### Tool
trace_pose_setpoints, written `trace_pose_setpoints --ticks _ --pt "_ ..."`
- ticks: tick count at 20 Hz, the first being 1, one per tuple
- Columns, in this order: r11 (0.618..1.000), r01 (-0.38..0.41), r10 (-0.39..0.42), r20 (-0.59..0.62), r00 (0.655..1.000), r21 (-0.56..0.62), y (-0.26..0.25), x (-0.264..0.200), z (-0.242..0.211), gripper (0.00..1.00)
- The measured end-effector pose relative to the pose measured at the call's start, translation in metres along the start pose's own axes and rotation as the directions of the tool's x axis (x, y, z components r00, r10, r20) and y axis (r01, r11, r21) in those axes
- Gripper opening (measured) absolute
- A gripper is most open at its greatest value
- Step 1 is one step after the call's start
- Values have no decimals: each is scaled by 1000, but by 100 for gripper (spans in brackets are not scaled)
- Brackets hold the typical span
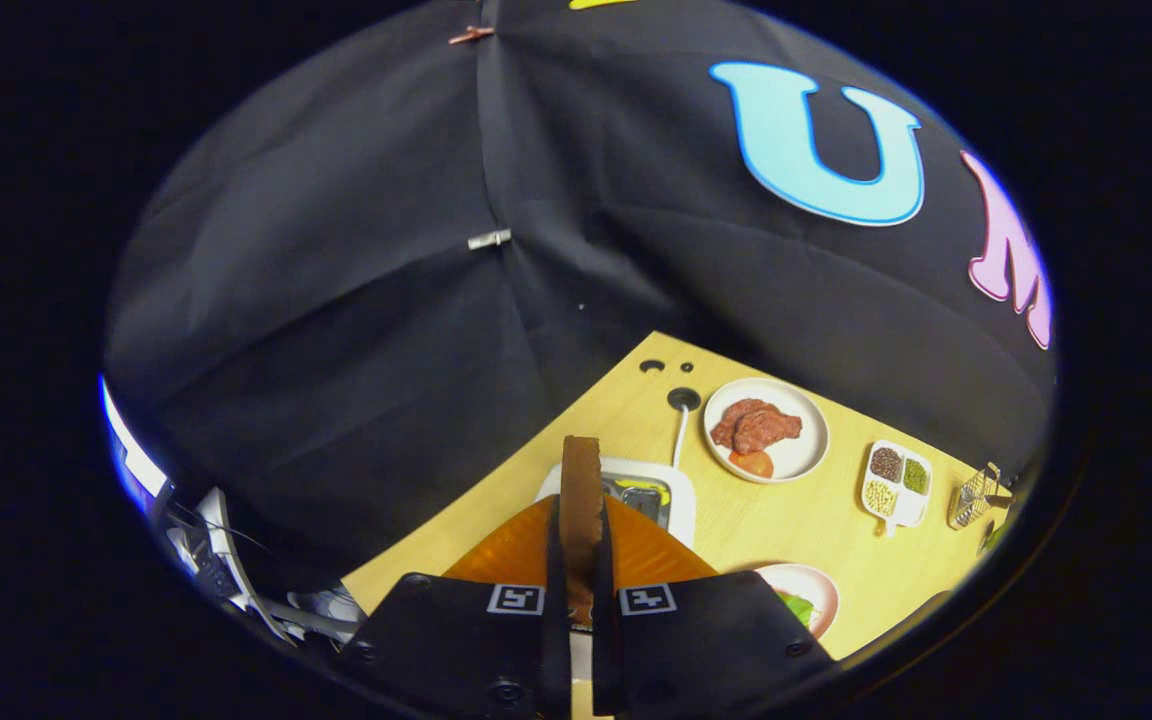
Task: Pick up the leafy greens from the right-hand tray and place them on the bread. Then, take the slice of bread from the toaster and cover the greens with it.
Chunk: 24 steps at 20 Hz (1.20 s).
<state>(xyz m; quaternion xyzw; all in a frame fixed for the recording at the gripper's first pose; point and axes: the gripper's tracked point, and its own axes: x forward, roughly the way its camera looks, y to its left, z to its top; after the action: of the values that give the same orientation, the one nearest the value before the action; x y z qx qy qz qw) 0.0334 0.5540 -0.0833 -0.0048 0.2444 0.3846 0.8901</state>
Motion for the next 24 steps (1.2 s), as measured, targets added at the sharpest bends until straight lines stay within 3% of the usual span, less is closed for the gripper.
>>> trace_pose_setpoints --ticks 6,11,19,24 --pt "994 94 -100 125 987 54 -69 -74 22 13" --pt "965 239 -249 89 964 111 -143 -109 -31 13" --pt "888 348 -362 -8 932 300 -190 -90 -127 13" --pt "850 300 -331 -2 943 433 -174 -53 -145 13"
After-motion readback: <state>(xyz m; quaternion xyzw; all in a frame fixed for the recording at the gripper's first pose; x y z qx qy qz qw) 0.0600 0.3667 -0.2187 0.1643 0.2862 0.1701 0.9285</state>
